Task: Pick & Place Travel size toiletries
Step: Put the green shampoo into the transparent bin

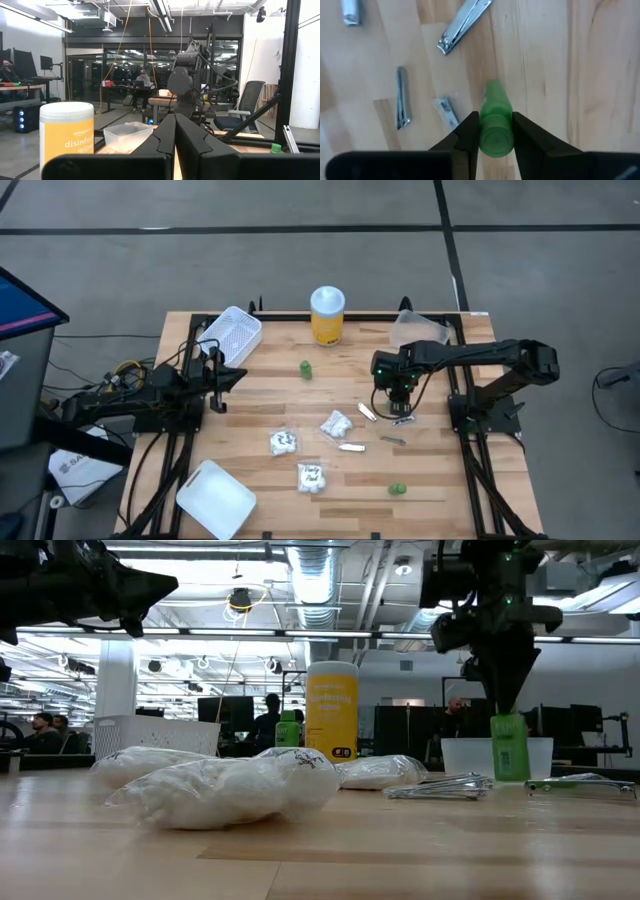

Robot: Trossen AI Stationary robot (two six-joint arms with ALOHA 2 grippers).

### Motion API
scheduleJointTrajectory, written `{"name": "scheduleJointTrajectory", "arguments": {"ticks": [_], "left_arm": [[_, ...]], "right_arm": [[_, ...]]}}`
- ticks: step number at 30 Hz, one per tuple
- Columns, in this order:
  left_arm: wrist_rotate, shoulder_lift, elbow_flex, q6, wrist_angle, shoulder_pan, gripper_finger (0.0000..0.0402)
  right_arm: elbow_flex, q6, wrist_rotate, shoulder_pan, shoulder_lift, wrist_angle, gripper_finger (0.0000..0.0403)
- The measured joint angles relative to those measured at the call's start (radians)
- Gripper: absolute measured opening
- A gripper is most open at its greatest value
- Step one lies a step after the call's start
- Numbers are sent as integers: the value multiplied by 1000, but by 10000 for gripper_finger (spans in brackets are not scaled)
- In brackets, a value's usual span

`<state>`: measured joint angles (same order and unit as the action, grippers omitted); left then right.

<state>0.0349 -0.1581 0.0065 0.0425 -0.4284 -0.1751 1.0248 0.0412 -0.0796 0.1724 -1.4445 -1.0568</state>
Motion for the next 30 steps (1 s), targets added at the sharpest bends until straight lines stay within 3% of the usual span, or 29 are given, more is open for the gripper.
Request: {"name": "scheduleJointTrajectory", "arguments": {"ticks": [8, 12, 17, 24, 30], "left_arm": [[0, 0, 0, 0, 0, 0, 1], [-1, 0, 0, 0, 0, 0, 1], [-1, 0, 0, 0, 0, 0, 1], [-2, 0, 0, 0, 0, 0, 1], [-2, 0, 0, 0, 0, 0, 1]], "right_arm": [[193, 90, 46, 147, 1, -152, 86], [291, 129, 132, 267, 1, -171, 86], [390, 174, 161, 455, 1, -173, 88], [422, 208, 161, 676, -5, -161, 88], [422, 276, 155, 758, -85, -155, 88]]}}
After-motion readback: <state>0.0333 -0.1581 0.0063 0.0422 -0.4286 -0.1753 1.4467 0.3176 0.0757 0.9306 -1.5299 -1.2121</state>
